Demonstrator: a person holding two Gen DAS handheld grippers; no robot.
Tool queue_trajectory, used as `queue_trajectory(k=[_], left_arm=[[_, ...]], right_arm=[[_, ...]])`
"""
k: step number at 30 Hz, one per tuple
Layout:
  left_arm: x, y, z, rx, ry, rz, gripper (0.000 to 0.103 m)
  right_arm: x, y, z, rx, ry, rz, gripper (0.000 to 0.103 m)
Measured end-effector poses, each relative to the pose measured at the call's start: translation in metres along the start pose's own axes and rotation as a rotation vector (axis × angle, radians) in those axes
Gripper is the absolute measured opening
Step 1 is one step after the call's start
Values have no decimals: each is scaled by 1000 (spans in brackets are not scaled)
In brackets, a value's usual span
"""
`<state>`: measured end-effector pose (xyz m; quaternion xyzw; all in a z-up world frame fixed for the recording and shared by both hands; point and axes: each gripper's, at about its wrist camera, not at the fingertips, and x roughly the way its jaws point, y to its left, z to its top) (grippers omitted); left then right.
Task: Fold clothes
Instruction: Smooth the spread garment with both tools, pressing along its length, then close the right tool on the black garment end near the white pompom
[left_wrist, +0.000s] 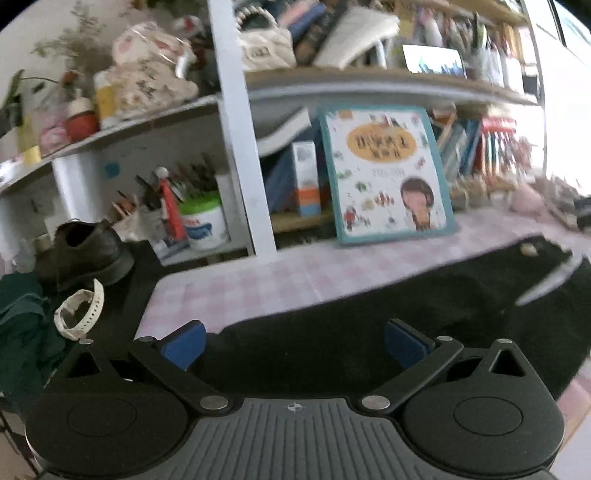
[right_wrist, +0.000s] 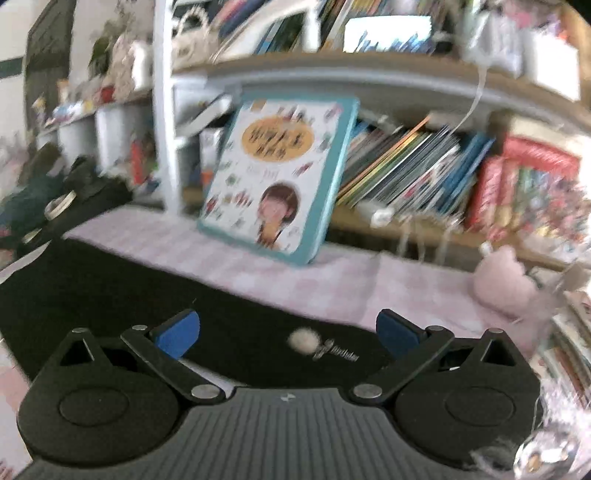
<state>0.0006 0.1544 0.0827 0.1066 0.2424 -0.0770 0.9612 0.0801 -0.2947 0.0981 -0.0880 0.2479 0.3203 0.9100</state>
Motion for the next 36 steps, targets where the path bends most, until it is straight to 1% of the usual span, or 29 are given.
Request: queue_trajectory(k=[3,6,9,11,12,13,14,15,16,17,20,23,25,29,33,35,36], left_arm=[[5,7,3,46,44,-19,103],[15,21,5,39,88,-44,103],[30,39,8,-6,141,-58,103],[38,48,10,-27,158,-66,103],[41,51,10,-30,159,-67,102],[44,54,11,-31,159,-69,99],[48,54,11,-25,164,-70,93],[52,55,11,-19,168,-71,89],[57,55,11,-7,180,-74,80],[62,55,12,6,192,-77,76],[77,54,12,40,225,-90,76],[92,56,11,49,247,-116,77],[101,58,10,45,255,-136,77],[113,61,9,49,265,-148,77],[126,60,10,78,293,-155,77],[134,60,11,91,303,-165,78],[137,60,11,96,308,-169,78]], right_arm=[[0,-6,9,-70,66,7,101],[3,-6,12,-115,134,-11,99],[13,-10,14,-139,203,-13,84],[22,-11,15,-160,248,-23,64],[27,-11,15,-169,267,-27,58],[32,-12,15,-175,286,-30,48],[36,-14,15,-176,302,-29,46],[41,-15,15,-178,316,-27,46],[45,-16,15,-180,327,-26,46],[50,-18,16,-183,338,-29,45],[64,-25,16,-188,366,-44,46],[77,-35,15,-179,389,-48,46],[85,-42,15,-167,394,-47,46],[97,-56,16,-129,395,-40,47],[109,-67,16,-94,404,-20,48],[114,-70,16,-84,406,-13,55],[116,-72,15,-79,406,-10,56]])
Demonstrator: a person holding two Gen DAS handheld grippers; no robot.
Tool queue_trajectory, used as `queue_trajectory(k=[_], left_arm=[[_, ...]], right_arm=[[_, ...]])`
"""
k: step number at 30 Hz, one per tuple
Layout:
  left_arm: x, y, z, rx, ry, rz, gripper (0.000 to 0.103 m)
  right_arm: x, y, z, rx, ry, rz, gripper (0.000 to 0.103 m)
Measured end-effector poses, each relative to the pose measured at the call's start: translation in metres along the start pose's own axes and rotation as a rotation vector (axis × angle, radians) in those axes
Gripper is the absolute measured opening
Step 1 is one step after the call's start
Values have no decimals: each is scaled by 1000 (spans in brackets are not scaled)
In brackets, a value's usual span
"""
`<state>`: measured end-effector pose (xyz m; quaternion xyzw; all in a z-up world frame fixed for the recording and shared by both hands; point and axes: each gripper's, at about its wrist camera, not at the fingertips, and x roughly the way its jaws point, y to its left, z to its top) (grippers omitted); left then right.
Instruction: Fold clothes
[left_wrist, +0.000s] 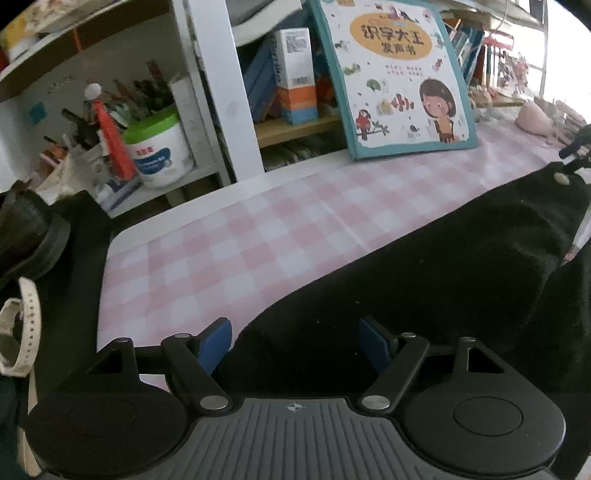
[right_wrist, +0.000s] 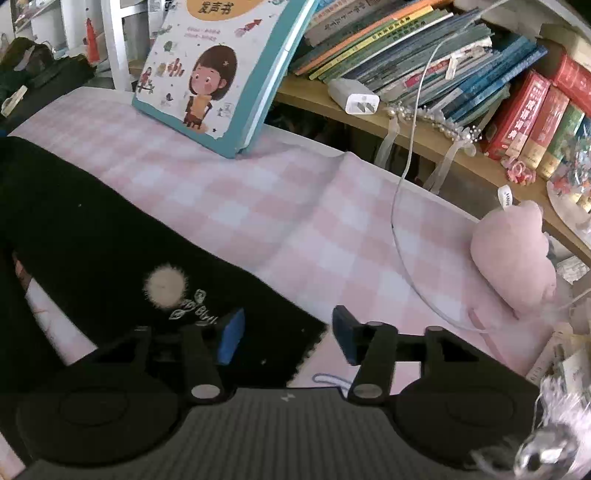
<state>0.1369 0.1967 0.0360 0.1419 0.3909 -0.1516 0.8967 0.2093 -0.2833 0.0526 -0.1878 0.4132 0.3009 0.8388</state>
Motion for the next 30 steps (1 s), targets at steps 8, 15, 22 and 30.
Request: queue_trajectory(k=[8,15,22,30], left_arm=[[27,16,4,-18,53,-47,78],[32,25,-1,-66,39,-118,72],[23,26,-2,-113,64,-185,22],[-19,11,5,-110,-16,-114,11]], right_arm=[[11,-19,0,76,4,77,56],[13,-25,-6,91,-11,109,57],[5,-17,-8,59,0,134,10],[-40,16,-16,-69,-176,-53,9]])
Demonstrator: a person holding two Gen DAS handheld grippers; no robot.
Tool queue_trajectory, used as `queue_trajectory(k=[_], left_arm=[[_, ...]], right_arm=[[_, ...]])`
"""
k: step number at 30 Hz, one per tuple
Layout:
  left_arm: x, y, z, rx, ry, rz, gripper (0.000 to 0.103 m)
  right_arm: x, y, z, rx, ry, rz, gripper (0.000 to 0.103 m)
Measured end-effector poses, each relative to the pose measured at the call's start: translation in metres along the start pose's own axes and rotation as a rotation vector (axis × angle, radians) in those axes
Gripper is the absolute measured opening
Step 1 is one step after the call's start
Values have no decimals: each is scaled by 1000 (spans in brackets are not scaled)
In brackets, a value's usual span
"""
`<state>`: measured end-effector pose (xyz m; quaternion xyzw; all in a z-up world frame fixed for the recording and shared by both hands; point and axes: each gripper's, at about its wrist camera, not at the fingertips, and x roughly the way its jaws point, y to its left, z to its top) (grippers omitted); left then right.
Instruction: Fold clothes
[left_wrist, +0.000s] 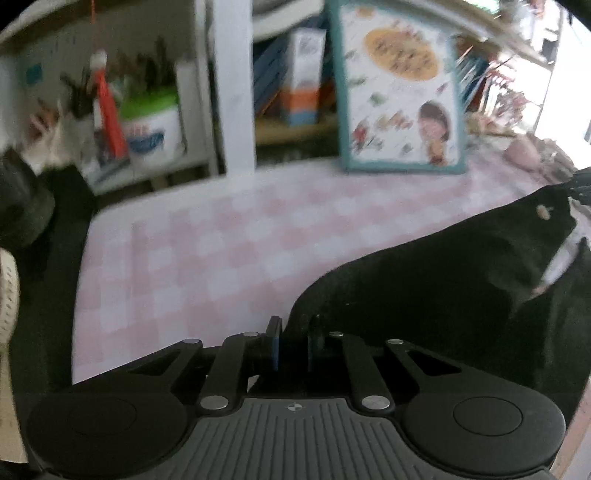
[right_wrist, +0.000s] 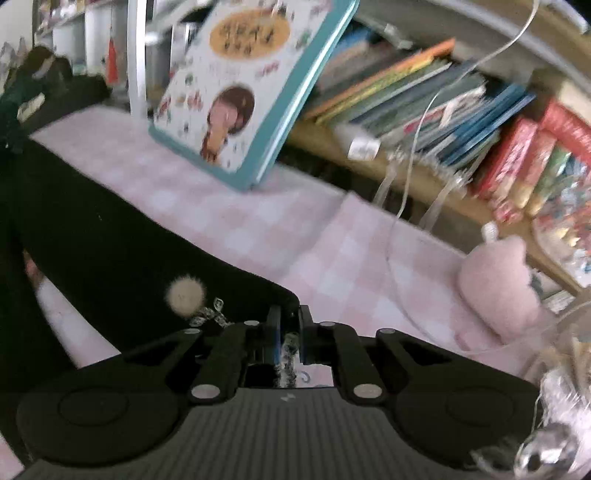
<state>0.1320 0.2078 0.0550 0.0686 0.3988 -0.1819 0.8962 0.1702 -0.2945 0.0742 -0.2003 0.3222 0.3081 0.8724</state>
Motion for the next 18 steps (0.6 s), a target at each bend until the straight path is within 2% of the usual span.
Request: queue_trajectory(k=[2,5,10,13,15,16,18], left_arm=[[-18,-12,-2,28,-42,7,11],[-50,-29,-10,65,-110,9,11],[-94,-59,-38,101,-206,40,12],[-110,-73,-64,109,-231,58,13],[-116,-84,-86,98,-238,57,14],[-119,-88,-96,95,-241,60,18],[-125,-95,-115,79,-245,72,19]], right_arm=[[-19,3,-1,-16,-35,-24,9],[-55,9,-7,-19,-135,-76,9],[-107,27,-33,-28,-242,-141,9],[-131,50,-61,-71,-246,-154,10],[-142,66,-83,-115,-218,-153,10],[-145,73,-93,-129,-201,-151,11],[-152,82,-114,-123,-153,-155,11]])
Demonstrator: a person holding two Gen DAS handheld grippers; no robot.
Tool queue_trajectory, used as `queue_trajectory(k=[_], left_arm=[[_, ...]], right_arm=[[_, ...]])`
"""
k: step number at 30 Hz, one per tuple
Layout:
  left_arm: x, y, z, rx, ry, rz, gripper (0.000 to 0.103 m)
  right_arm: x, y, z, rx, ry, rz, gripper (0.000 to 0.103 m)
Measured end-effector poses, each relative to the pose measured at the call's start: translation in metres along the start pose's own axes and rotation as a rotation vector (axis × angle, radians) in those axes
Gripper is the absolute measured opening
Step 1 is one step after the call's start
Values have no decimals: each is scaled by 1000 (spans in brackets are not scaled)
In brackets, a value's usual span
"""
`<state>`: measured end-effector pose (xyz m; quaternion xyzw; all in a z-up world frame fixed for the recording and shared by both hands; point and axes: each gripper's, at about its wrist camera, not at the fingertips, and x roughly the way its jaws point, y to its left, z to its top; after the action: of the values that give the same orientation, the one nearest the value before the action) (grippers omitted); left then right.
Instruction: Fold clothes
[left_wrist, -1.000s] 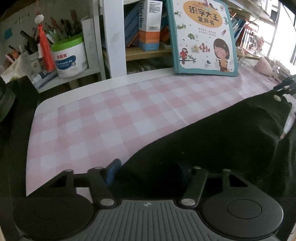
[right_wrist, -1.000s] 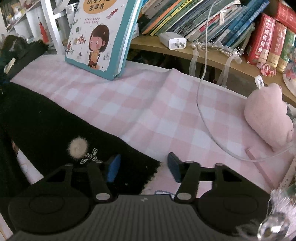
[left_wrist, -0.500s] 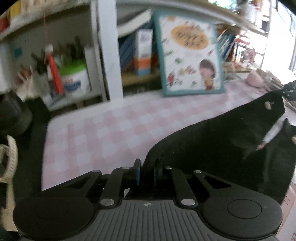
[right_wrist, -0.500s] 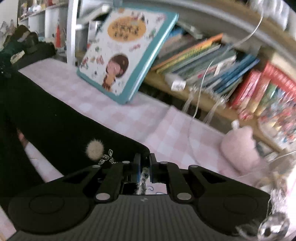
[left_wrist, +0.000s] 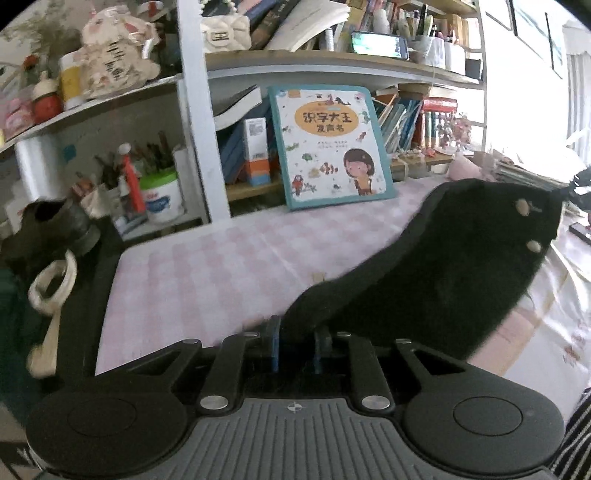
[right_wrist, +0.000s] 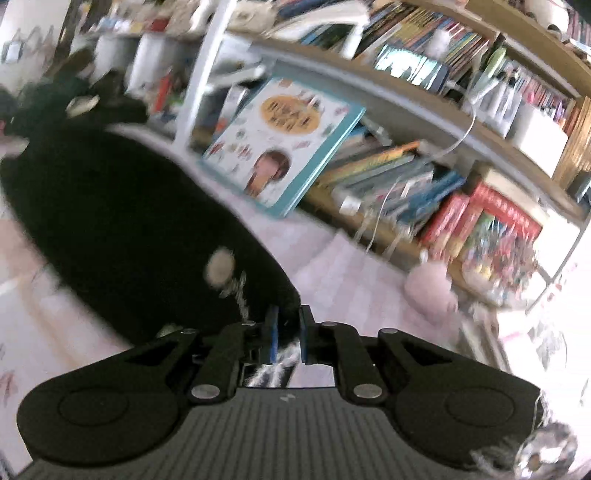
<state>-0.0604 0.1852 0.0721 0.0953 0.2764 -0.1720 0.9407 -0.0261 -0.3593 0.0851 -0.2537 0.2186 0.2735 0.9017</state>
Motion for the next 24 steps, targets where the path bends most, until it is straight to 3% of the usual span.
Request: queue_trajectory(k=[1,3,4,5,10,13,16,19,21,24], left_arm=[[-5,-2,-7,-5,3,-1,27],[-14,-3,-20,-36,-5,28,54],[-18,-3,-27,-51,-9,42,78],[-23,-3,-33,-67,-13,56,87],[-51,3,-50,-323,-91,21,88],[-54,2,-54,-550,-167,-96,91],[-35,4,-59,-812,-225,-229,92],[-3,16,-72,-1157,-210,-332,92],[12,21,-85,-1335,-192,-362,91],[23,22,-104,-1485,-192,-357,91]], right_arm=[[-5,4,-10,6,27,-2,11],[-14,5,-26,54,72,-5,13],[-17,3,-33,98,93,-3,20],[-20,2,-40,145,111,-4,29],[-36,-4,-57,466,129,12,50],[-36,-3,-56,780,99,133,62],[-19,0,-51,1049,36,267,68],[4,3,-45,1227,-26,314,69],[17,5,-43,1315,-62,318,67],[34,3,-51,1457,-117,318,60]])
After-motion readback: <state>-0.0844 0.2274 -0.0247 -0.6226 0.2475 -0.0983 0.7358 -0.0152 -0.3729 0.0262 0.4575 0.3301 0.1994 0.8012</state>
